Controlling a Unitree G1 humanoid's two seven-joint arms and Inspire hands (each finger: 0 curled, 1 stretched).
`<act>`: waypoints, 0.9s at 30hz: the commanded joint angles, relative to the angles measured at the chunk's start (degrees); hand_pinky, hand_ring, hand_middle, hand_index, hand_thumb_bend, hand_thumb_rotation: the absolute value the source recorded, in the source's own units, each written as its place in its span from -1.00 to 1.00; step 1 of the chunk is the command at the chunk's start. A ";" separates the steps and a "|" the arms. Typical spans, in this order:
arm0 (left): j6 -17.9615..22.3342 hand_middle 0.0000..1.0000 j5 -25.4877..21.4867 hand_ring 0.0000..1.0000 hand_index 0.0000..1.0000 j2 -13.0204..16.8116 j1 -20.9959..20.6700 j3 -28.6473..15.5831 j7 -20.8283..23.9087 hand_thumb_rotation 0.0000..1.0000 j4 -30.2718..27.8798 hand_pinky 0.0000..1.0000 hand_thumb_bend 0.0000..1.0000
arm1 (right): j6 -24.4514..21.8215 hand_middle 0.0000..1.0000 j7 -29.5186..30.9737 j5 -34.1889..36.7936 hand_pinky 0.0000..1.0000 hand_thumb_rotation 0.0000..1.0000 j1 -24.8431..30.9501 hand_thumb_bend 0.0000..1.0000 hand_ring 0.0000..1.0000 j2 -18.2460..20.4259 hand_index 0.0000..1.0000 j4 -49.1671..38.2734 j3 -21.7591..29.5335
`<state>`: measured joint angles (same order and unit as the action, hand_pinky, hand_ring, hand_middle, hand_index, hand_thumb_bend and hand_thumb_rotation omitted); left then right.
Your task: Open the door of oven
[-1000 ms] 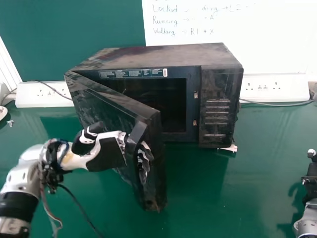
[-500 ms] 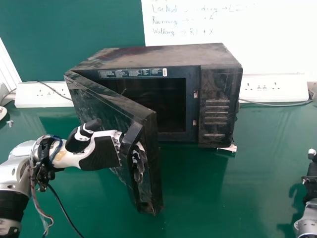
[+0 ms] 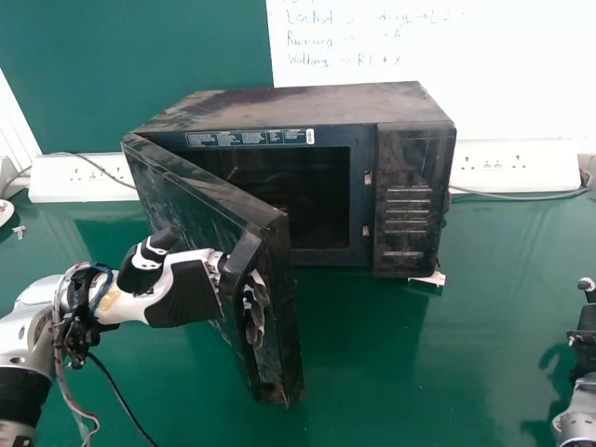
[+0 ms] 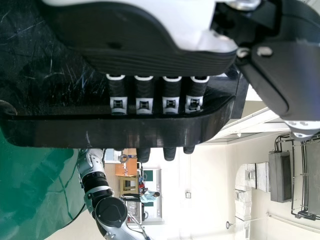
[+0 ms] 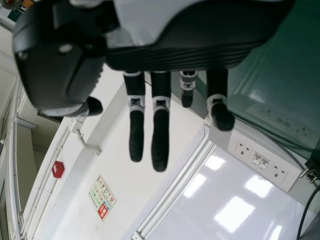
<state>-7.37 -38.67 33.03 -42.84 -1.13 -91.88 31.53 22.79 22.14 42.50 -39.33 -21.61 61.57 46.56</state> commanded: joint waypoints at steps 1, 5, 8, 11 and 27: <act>-2.13 -0.09 -16.56 -0.23 -0.02 -1.10 -8.23 -0.83 -0.62 -0.83 -1.90 -0.45 0.02 | 0.85 0.32 -0.47 -0.27 -0.11 0.77 -0.51 1.00 0.06 0.27 0.40 -0.14 -0.15; -8.30 -0.29 -18.60 -0.44 -0.04 1.45 -7.84 2.15 -0.62 -0.85 -5.08 -0.58 0.04 | 0.70 0.33 -0.80 -0.31 -0.14 0.77 -0.38 1.00 0.05 0.19 0.39 -0.38 -0.17; -6.58 -0.32 -19.50 -0.47 -0.04 2.13 -6.87 2.07 -0.62 -0.85 -7.20 -0.63 0.04 | 0.59 0.32 -1.38 -0.33 -0.14 0.77 -0.49 1.00 0.04 -0.07 0.37 -0.47 -0.11; -13.30 -0.20 -15.93 -0.33 -0.04 4.74 -2.32 -3.28 -0.62 -0.85 -9.34 -0.48 0.04 | 0.48 0.32 -1.08 -0.35 -0.14 0.78 -0.51 1.00 0.03 -0.55 0.38 -0.19 -0.10; -1.47 -0.18 -15.08 -0.35 -0.03 9.89 7.49 -17.29 -0.43 -0.82 -8.19 -0.56 0.01 | 1.17 0.31 -2.13 -1.21 -0.10 0.80 -0.17 1.00 0.01 -0.67 0.37 -0.27 -0.47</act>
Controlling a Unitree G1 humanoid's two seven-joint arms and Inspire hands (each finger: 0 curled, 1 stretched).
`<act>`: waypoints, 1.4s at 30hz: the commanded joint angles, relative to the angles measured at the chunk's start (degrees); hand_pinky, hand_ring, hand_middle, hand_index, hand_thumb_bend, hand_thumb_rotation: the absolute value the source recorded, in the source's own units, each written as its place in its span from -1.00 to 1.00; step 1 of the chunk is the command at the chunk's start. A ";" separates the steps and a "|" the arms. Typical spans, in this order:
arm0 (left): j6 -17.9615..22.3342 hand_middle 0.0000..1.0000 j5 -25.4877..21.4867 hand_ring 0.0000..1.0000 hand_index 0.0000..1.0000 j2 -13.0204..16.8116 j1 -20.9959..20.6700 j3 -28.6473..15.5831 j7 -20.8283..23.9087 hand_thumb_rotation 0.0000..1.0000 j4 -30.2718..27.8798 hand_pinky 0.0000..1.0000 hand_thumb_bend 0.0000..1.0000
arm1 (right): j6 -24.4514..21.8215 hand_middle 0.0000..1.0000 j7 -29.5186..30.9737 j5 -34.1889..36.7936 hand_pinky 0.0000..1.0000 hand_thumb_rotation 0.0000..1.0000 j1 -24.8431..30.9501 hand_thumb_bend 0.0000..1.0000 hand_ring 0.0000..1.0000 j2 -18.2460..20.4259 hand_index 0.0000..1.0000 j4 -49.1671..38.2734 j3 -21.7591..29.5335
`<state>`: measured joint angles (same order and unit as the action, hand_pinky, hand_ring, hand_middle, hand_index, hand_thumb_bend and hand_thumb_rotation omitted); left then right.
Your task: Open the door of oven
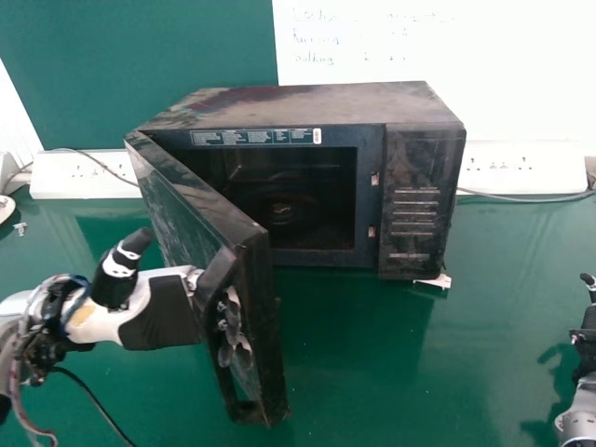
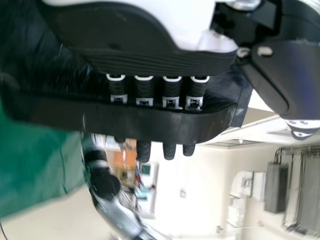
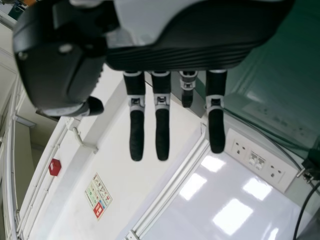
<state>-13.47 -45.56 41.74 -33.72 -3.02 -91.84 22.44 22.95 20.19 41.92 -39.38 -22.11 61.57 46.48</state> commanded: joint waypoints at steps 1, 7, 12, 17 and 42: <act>3.00 -0.20 -8.07 -0.36 -0.03 2.12 -0.97 -15.75 -0.39 -0.82 0.82 -0.57 0.01 | 1.01 0.32 -0.29 -0.65 -0.11 0.80 -0.14 1.00 0.02 -0.16 0.37 -0.37 -0.39; -3.91 -0.18 -7.01 -0.54 0.01 7.77 4.95 -19.33 0.35 -0.98 -3.58 -0.69 0.03 | 0.05 0.31 0.59 0.25 -0.12 0.78 -0.19 1.00 0.03 -0.44 0.39 -0.26 0.21; -5.01 -0.06 -5.83 -0.69 -0.04 7.83 8.95 -23.09 1.31 -1.00 -5.09 -0.80 0.05 | 0.42 0.34 0.23 -0.36 -0.10 0.81 -0.19 1.00 0.04 -0.53 0.39 0.00 -0.15; 0.06 -0.06 -4.13 -0.78 -0.05 6.64 11.47 -28.59 2.22 -1.00 -7.13 -0.89 0.05 | 0.73 0.32 -0.40 -0.62 -0.10 0.79 -0.34 1.00 0.02 -0.46 0.39 0.03 -0.25; 23.46 -0.20 -5.10 -0.56 -0.02 -1.88 16.08 -44.29 3.50 -1.00 -2.97 -0.76 0.03 | 1.12 0.30 -1.33 -0.41 -0.10 0.79 -0.28 1.00 0.01 -0.07 0.38 -0.68 -0.09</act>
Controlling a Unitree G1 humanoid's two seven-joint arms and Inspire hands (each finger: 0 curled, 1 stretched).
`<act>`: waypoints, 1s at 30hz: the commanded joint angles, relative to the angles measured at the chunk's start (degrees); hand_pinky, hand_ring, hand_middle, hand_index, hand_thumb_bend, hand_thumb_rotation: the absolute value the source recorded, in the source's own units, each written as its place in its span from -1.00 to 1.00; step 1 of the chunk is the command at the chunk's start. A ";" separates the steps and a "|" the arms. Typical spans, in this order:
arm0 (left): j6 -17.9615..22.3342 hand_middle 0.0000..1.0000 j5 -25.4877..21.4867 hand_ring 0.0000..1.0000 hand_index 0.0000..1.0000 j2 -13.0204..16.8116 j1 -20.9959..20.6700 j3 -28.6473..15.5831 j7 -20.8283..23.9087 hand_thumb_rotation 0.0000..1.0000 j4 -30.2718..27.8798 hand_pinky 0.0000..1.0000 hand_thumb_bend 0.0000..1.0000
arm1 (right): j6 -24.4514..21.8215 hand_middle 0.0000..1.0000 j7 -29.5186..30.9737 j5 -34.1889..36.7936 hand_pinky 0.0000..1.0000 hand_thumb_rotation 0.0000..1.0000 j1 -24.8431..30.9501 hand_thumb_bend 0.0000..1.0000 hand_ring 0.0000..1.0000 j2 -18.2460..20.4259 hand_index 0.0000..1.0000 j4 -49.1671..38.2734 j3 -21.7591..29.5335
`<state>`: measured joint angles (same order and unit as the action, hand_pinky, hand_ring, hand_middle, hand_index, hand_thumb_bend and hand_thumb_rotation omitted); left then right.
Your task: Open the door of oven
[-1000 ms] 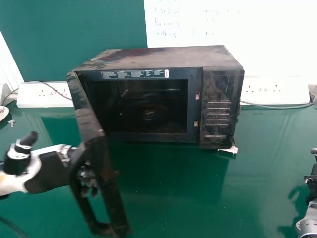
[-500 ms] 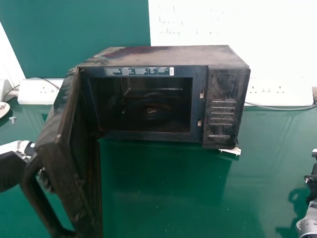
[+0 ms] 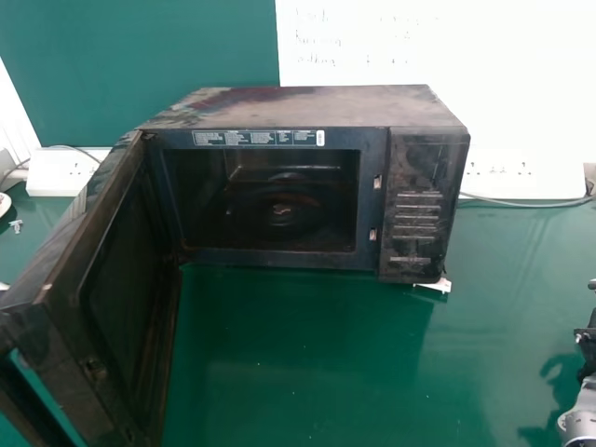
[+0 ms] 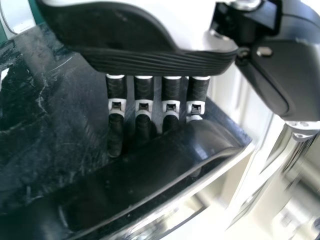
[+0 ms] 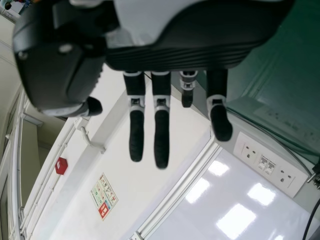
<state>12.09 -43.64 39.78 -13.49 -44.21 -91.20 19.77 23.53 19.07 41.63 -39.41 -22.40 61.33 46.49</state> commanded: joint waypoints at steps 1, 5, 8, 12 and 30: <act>-3.39 -0.20 -7.12 -0.57 -0.03 0.65 -3.96 -2.76 2.77 -1.00 0.44 -0.76 0.03 | 0.75 0.30 -0.26 -0.24 -0.10 0.79 -0.15 1.00 0.02 0.40 0.39 -0.79 -0.24; -1.86 -0.19 -5.24 -0.59 -0.04 1.91 -4.80 -3.63 2.90 -1.00 4.10 -0.77 0.03 | 0.60 0.30 0.36 -0.03 -0.12 0.83 -0.04 1.00 0.03 0.31 0.37 -0.68 -0.13; 2.49 -0.20 -6.28 -0.61 -0.02 -0.92 -8.96 -4.20 2.97 -1.00 7.48 -0.75 0.03 | 0.50 0.30 0.25 -0.01 -0.09 0.82 -0.16 1.00 0.01 0.27 0.38 -0.48 -0.11; 2.96 -0.18 -8.55 -0.58 0.00 -1.08 -14.63 -3.89 -0.65 -1.00 15.70 -0.71 0.02 | 0.75 0.29 0.00 -0.30 -0.14 0.82 -0.15 1.00 0.01 0.12 0.36 -0.10 -0.21; 4.62 -0.41 -17.30 -0.62 -0.03 1.26 -19.85 1.17 -1.30 -0.26 27.71 -0.73 0.60 | 0.72 0.30 0.50 -0.42 -0.23 0.78 0.05 1.00 0.02 0.13 0.35 -0.01 -0.22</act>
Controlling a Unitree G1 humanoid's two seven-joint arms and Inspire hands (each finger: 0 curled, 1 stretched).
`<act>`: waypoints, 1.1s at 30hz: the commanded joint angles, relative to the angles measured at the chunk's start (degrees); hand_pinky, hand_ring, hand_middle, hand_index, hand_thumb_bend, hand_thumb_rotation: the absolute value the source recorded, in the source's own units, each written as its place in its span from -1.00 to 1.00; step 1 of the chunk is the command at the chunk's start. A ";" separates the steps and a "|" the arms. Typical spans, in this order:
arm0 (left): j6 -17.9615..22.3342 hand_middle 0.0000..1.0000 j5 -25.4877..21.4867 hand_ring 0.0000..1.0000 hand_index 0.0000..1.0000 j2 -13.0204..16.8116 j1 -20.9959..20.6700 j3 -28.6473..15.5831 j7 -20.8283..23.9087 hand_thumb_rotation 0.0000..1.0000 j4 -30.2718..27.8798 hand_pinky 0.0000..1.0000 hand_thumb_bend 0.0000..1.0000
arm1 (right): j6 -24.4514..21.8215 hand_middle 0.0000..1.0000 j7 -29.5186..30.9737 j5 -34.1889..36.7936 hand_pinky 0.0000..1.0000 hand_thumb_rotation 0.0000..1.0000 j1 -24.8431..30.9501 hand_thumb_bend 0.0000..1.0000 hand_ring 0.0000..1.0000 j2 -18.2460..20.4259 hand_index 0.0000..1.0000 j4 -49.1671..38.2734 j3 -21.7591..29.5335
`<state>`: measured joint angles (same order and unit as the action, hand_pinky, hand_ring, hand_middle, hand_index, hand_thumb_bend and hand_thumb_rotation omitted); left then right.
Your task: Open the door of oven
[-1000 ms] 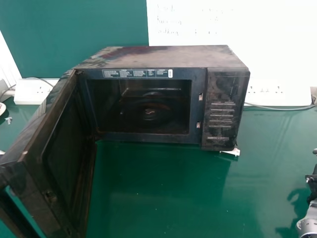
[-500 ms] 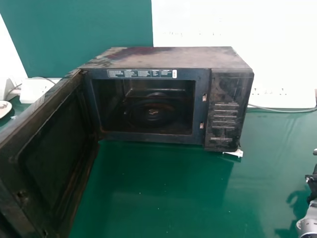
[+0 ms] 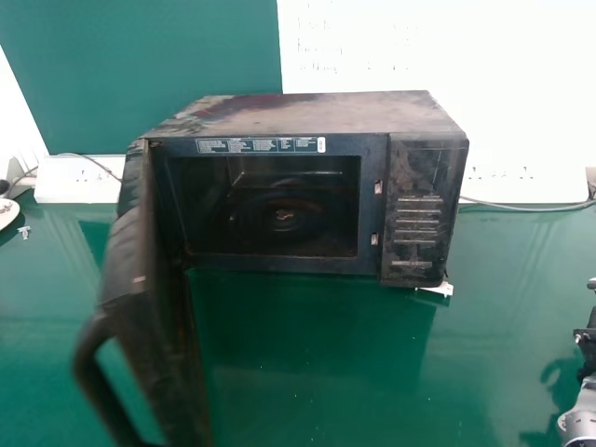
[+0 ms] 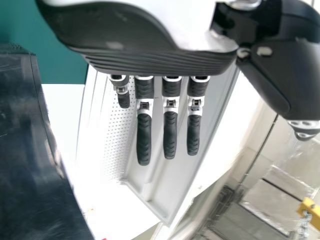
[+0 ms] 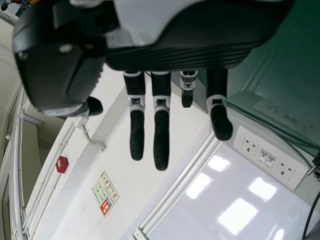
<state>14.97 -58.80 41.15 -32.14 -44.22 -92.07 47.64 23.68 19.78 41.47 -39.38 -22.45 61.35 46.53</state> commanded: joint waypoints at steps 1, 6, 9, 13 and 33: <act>9.09 -0.39 -3.27 -0.62 0.05 -1.43 -2.51 0.35 -0.43 0.09 -0.46 -0.73 0.56 | 0.43 0.30 -0.27 -0.18 -0.22 0.78 0.03 1.00 0.02 0.26 0.35 -0.18 -0.21; 6.85 -0.32 -13.82 -0.55 0.23 -7.97 -9.14 -6.79 8.69 0.12 3.95 -0.66 0.75 | 0.44 0.31 0.10 -0.12 -0.22 0.80 0.22 1.00 0.04 0.31 0.38 -0.36 -0.15; 5.89 -0.53 -19.38 -0.72 -0.20 -15.31 -14.34 -12.83 16.03 0.40 2.58 -0.83 0.91 | 0.48 0.29 -0.19 -0.24 -0.18 0.81 0.17 1.00 0.04 0.30 0.36 -0.29 -0.18; 5.59 -0.46 -18.80 -0.74 -0.17 -16.37 -14.84 -14.64 17.70 0.47 -0.10 -0.89 0.94 | 0.07 0.26 0.45 0.04 -0.19 0.79 0.07 1.00 0.02 -0.01 0.35 0.14 -0.02; 8.01 -0.54 -14.12 -0.77 -0.29 -19.55 -14.87 -15.15 19.96 0.43 -5.60 -0.90 0.93 | 0.34 0.29 0.08 -0.19 -0.20 0.82 -0.12 1.00 0.05 0.21 0.35 0.12 -0.16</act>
<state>22.49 -74.21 21.88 -46.98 -59.56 -71.46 42.85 23.65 19.89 41.37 -39.30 -22.52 61.58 46.56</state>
